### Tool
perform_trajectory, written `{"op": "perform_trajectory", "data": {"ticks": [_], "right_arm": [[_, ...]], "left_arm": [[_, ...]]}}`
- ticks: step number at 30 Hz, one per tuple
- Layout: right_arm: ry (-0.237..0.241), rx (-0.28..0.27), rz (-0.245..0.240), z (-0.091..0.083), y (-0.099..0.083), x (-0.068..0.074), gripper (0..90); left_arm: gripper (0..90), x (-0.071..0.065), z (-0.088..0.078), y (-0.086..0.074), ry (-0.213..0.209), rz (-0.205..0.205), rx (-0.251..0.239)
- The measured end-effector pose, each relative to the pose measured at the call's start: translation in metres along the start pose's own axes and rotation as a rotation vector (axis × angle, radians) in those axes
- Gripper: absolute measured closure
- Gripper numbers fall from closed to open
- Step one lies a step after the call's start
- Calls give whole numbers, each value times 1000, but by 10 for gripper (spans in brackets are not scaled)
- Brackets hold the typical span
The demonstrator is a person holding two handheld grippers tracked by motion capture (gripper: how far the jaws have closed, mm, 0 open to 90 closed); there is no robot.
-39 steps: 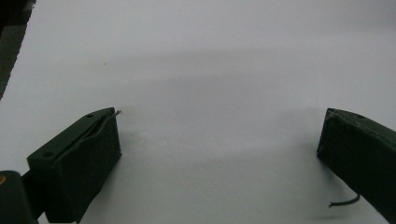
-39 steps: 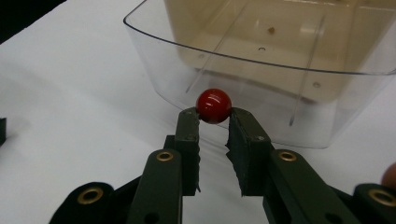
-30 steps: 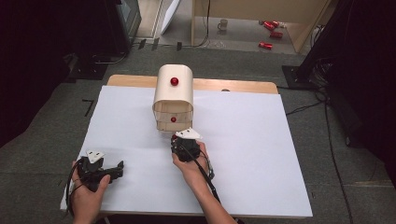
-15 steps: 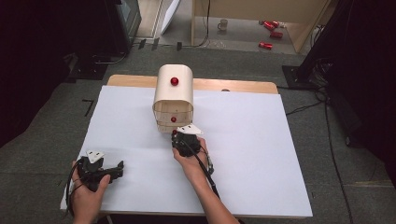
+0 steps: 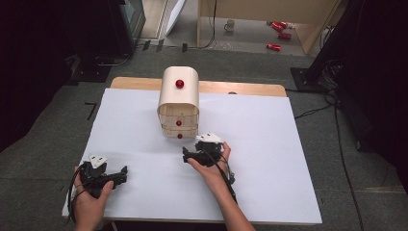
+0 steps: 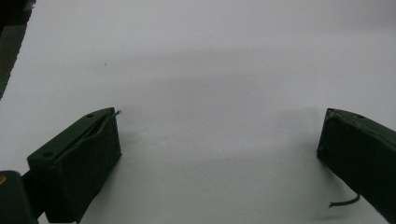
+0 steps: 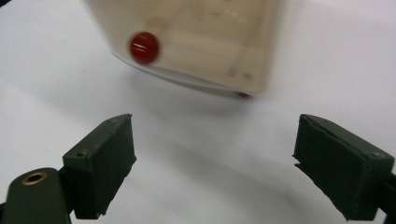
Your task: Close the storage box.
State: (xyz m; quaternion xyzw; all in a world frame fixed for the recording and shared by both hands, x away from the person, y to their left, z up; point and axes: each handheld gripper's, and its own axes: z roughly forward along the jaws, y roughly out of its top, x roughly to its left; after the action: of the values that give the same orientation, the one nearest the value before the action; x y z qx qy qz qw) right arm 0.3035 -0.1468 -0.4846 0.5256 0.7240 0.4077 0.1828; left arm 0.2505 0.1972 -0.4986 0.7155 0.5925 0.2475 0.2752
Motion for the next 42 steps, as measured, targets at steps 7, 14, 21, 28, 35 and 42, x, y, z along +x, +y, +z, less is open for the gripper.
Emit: {"op": "perform_trajectory", "data": {"ticks": [7, 14, 21, 28, 35, 42], "right_arm": [[-50, 12, 24, -39, -23, -49, 34], [-137, -2, 84, -80, -44, -99, 32], [-237, -5, 125, -116, -65, -141, 32], [-354, 31, 141, -135, -84, -169, 32], [-378, 21, 172, -148, -96, -184, 32], [-370, 76, 130, -141, -95, -182, 31]], "left_arm": [[0, 0, 0, 0, 0, 0, 0], [0, 0, 0, 0, 1, 1, 0], [0, 0, 0, 0, 0, 1, 0], [0, 0, 0, 0, 1, -1, -2], [0, 0, 0, 0, 1, 2, 0], [0, 0, 0, 0, 1, 3, -1]]}}
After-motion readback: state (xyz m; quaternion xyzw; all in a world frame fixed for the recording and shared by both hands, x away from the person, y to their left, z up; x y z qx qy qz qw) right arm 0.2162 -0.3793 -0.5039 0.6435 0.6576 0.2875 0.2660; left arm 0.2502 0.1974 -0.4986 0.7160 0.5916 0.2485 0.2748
